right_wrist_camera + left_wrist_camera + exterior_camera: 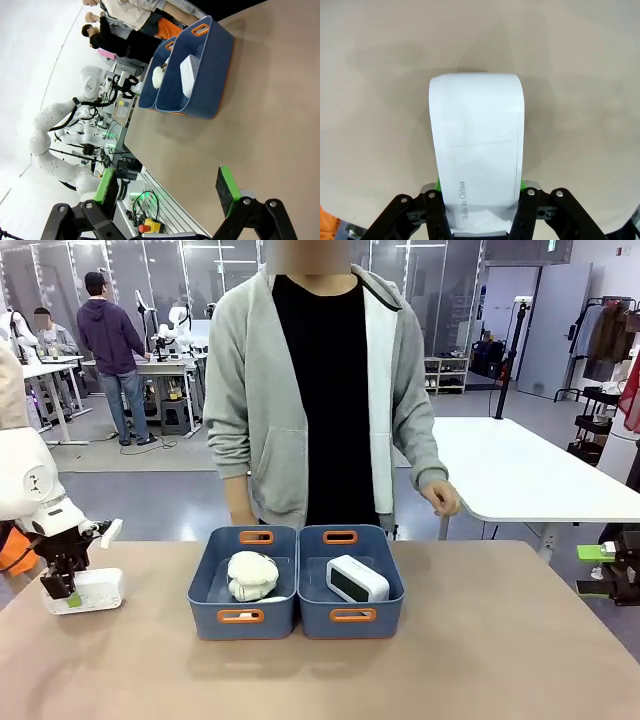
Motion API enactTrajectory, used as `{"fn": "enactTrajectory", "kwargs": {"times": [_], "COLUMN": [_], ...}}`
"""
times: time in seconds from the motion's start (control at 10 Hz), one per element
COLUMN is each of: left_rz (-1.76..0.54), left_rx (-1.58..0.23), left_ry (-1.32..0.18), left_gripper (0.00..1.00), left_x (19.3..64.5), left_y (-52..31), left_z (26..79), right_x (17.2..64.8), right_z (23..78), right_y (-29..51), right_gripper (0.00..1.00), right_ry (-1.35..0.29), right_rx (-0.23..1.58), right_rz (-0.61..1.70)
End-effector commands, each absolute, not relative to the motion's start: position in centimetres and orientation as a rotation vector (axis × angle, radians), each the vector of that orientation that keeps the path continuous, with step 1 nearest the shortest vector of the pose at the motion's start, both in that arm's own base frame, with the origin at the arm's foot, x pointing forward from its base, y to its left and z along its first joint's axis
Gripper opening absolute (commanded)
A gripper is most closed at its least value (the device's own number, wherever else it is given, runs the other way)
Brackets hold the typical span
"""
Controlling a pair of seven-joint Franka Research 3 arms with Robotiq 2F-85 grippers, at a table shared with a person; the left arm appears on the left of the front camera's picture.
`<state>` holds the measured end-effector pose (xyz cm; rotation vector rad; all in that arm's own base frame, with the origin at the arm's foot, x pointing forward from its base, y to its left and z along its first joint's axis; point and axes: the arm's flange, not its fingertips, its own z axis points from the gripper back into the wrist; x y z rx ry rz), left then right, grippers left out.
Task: Sort the digital clocks into the basket.
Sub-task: Pick up the Digital clock from the table and place it into the empty Plastic storage basket.
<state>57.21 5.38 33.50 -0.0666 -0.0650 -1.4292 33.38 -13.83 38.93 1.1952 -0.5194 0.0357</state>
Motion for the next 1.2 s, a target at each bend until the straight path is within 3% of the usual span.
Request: {"fn": "enactTrajectory", "kwargs": {"times": [0.0,0.5,0.8,1.1], "left_rz": [-1.379,-1.214,-1.207,-1.343], "left_rx": [-0.041,-0.487,-0.426,-0.345], "left_ry": [-0.078,-0.475,-0.549,-0.564], "left_gripper": [0.00,0.00,0.00,0.00], "left_x": [55.4,46.8,45.8,46.0], "left_y": [5.6,12.6,9.3,-1.4], "left_z": [36.5,45.9,48.5,53.0], "right_x": [33.2,33.2,33.2,33.2], "right_z": [39.2,39.2,39.2,39.2], "right_y": [-13.8,-13.8,-13.8,-13.8], "right_gripper": [1.00,1.00,1.00,1.00], "right_ry": [-0.513,-0.513,-0.513,-0.513], "right_rx": [1.200,1.200,1.200,1.200], "right_rz": [0.034,0.034,0.034,0.034]}}
